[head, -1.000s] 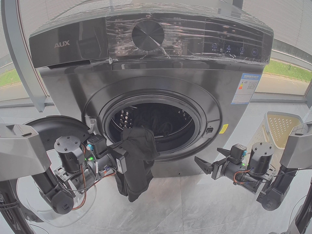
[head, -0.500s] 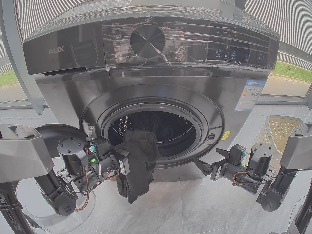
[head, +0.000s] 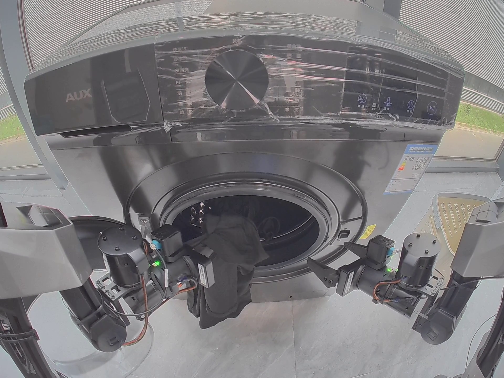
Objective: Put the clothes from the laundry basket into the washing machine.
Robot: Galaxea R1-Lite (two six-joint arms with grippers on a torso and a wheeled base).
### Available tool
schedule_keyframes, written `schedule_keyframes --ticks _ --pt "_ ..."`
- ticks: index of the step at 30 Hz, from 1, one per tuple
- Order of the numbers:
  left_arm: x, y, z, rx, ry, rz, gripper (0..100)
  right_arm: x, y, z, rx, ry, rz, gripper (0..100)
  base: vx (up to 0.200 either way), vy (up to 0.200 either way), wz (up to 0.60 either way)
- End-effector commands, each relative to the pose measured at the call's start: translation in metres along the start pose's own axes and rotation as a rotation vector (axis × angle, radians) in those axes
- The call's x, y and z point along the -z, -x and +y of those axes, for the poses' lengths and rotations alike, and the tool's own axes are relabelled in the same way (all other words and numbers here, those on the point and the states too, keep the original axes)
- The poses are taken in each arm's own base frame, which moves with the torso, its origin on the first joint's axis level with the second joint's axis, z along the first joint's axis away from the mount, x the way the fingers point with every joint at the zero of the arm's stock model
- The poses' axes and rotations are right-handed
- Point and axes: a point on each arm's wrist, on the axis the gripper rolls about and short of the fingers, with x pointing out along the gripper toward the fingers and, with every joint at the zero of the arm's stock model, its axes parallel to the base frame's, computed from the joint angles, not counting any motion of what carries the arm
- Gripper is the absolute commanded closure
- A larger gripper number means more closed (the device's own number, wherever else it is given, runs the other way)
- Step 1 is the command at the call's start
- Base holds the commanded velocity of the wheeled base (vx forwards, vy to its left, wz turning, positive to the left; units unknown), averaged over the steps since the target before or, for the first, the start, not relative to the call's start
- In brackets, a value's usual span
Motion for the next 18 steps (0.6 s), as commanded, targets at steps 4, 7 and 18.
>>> schedule_keyframes --ticks 4,7,18 --pt "0.012 -0.023 -0.030 0.095 0.002 0.001 100 -0.002 -0.001 0.006 -0.022 0.005 -0.016 0 0.000 0.000 0.00" --pt "0.018 -0.033 -0.034 0.095 0.015 0.005 100 0.000 0.001 0.012 -0.044 0.008 -0.006 0 0.000 0.000 0.00" --pt "0.043 -0.119 -0.035 -0.003 0.079 -0.118 100 0.001 0.001 0.015 -0.050 0.010 0.000 0 0.000 0.000 0.00"
